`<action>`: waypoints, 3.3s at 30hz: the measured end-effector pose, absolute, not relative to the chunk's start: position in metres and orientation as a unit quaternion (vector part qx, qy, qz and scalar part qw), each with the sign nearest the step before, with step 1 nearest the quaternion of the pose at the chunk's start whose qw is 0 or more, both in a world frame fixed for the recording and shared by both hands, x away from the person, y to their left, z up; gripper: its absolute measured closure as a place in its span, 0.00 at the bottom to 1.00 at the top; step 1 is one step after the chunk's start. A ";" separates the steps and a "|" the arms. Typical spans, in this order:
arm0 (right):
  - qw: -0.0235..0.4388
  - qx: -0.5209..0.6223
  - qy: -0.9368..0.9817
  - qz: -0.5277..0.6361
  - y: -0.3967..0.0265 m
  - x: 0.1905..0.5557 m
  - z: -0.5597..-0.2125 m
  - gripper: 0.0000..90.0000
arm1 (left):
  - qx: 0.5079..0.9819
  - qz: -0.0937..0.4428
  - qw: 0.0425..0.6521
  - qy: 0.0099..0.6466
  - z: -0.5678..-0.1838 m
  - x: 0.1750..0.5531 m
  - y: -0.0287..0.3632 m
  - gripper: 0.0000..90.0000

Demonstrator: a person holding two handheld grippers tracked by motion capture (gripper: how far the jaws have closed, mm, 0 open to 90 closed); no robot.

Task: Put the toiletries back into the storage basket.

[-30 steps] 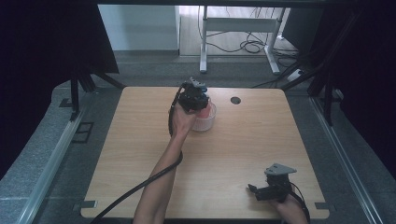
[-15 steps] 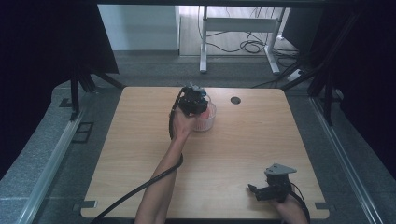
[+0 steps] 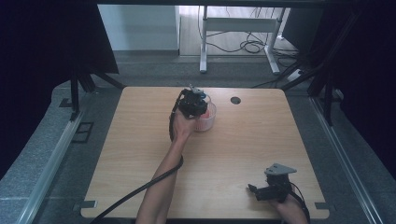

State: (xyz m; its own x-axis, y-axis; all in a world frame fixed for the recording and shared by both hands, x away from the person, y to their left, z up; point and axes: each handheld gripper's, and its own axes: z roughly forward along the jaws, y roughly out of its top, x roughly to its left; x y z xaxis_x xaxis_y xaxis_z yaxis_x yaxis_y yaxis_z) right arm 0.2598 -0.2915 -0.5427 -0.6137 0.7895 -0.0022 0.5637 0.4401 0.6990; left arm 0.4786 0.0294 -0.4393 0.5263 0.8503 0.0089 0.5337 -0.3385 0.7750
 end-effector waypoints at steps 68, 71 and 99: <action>0.168 0.406 0.832 0.339 -0.291 0.260 -0.543 0.00 | 0.789 0.173 0.408 0.426 -0.421 0.458 0.056 0.13; 0.167 0.406 0.832 0.339 -0.291 0.260 -0.543 0.00 | 0.789 0.179 0.409 0.422 -0.419 0.455 0.056 0.13; 0.168 0.406 0.832 0.338 -0.291 0.260 -0.543 0.00 | 0.796 0.179 0.410 0.408 -0.411 0.433 0.078 0.14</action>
